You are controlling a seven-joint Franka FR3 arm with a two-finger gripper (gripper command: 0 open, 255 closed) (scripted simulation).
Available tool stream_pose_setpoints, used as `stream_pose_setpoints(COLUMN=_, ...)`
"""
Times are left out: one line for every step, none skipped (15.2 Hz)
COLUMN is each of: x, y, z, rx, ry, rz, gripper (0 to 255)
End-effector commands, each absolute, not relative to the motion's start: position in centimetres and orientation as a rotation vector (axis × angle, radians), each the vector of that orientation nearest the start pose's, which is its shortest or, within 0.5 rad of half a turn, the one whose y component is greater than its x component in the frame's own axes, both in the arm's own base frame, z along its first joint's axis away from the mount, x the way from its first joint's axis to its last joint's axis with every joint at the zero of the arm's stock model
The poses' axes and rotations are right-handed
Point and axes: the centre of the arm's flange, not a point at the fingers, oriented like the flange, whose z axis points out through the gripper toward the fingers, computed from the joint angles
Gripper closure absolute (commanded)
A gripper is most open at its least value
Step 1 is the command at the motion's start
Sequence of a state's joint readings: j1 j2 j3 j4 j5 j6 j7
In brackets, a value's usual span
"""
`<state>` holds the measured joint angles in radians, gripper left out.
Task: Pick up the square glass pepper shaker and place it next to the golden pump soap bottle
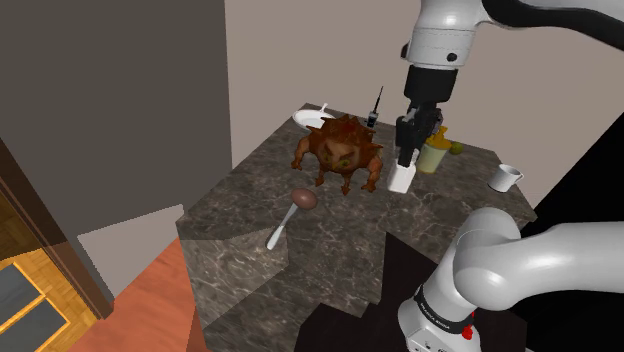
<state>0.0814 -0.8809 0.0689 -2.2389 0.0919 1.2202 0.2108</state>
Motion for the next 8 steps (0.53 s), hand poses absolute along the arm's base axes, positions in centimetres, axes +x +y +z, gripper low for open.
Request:
stream_pose_setpoints(x=23.5, y=3.8, z=64.3, rx=-3.121, ry=0.099, rz=0.225, gripper=255)
stream_pose_setpoints(x=23.7, y=2.5, z=64.3, rx=-3.121, ry=0.099, rz=0.225, gripper=255)
stream_pose_setpoints(x=23.8, y=1.2, z=64.3, rx=-3.121, ry=0.099, rz=0.225, gripper=255)
stream_pose_setpoints(x=24.0, y=-0.1, z=64.3, rx=-3.121, ry=0.099, rz=0.225, gripper=255)
stream_pose_setpoints(x=24.1, y=-1.4, z=64.3, rx=-3.121, ry=0.099, rz=0.225, gripper=255)
stream_pose_setpoints(x=24.3, y=-2.7, z=64.3, rx=-3.121, ry=0.099, rz=0.225, gripper=255)
stream_pose_setpoints(x=24.4, y=-4.0, z=64.3, rx=-3.121, ry=0.099, rz=0.225, gripper=255)
stream_pose_setpoints(x=24.6, y=-5.3, z=64.3, rx=-3.121, ry=0.099, rz=0.225, gripper=255)
